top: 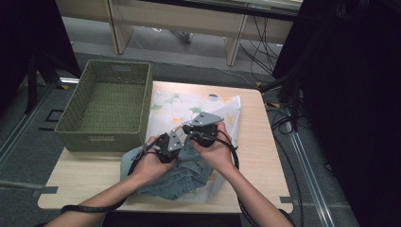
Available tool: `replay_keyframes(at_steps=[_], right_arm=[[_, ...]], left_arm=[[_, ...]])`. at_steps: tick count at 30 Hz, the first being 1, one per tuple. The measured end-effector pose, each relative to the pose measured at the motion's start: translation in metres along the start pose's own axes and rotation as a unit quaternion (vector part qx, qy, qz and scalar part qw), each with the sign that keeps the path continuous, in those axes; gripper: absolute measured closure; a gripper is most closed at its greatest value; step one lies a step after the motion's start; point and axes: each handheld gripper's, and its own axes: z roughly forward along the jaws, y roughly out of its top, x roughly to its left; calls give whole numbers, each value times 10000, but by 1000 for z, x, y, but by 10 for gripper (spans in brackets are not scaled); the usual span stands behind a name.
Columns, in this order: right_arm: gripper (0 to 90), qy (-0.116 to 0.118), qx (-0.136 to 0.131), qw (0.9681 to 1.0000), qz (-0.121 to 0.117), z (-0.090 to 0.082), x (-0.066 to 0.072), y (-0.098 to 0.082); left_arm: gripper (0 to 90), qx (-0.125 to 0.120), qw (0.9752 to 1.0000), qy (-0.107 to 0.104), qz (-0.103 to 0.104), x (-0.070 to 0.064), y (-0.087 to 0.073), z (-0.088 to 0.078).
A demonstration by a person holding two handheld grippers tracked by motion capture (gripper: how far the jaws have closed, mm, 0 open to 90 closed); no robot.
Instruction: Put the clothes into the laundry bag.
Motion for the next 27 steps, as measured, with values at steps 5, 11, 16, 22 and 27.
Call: replay_keyframes(at_steps=[5,11,16,22,27], right_arm=[[900,-14,34,10000,71,0,-2,-2],[900,-41,22,10000,74,0,-5,-2],[900,-73,47,9999,103,1,-6,-3],[900,-78,66,9999,110,2,-7,-4],[900,-90,87,9998,167,2,-5,-4]], left_arm=[[807,-91,9999,-49,63,0,0,-9],[627,-455,9987,-96,203,-3,0,-36],[484,-895,9952,-212,319,-9,2,-64],[465,-895,9917,-486,784,-25,-1,-79],[348,-333,9879,-1030,1107,-45,-14,-62]])
